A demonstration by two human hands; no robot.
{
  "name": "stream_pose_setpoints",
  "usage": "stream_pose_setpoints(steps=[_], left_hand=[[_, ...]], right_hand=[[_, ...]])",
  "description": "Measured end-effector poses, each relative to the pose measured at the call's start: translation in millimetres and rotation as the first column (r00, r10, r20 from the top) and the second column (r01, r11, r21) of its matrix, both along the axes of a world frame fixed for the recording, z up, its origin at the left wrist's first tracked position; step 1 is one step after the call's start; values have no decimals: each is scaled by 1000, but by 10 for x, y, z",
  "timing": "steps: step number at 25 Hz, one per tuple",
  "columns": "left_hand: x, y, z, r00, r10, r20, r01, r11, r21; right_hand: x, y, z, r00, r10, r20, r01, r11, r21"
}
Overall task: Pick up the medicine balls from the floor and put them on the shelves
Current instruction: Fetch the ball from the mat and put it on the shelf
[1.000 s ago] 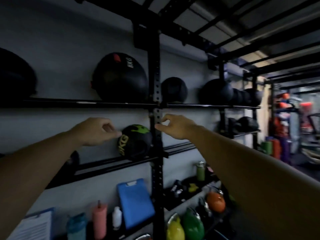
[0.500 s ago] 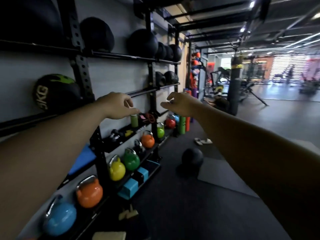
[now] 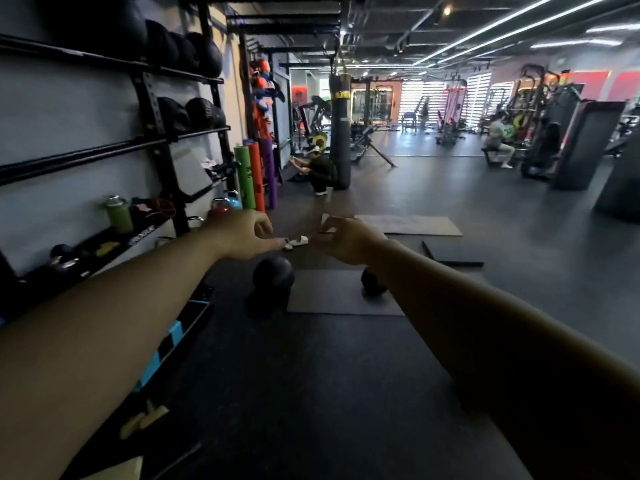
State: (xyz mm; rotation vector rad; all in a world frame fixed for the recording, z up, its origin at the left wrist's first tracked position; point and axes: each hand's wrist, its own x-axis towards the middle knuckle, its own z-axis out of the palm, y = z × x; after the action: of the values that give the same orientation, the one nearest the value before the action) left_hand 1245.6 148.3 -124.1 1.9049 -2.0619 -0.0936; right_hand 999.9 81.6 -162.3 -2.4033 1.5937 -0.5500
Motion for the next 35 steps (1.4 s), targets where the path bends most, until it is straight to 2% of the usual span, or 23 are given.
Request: stream_pose_setpoints(steps=[5,11,17,25,31,35], left_hand=[[-1224,-843,-345,995,-79,-64,86,988,125],[-2599,-1721,-654,987,-137,-85,151,971,185],[-3397,-2533,-715,983,-183,-14,181,958,224],[-3907,-4274,-1182,950,-311,-32,307,910,280],[-3771,-5875,-1247,940,-339,-35,332,885,326],[-3560,-6859,-1210,959,-282,-37,279,905,322]], right_hand=[[-1367,-685,-332,993,-107,-44,110,991,75],[-2704,-1280,-612,980,-160,-118,175,975,137],[-3725,-1794,-777,959,-262,-109,276,951,140],[-4052,-3167,-1154,930,-338,-142,359,918,167],[-3792,-4663,-1176,927,-347,-145,371,905,207],[-3782,-5588,-1170,924,-355,-142,379,901,211]])
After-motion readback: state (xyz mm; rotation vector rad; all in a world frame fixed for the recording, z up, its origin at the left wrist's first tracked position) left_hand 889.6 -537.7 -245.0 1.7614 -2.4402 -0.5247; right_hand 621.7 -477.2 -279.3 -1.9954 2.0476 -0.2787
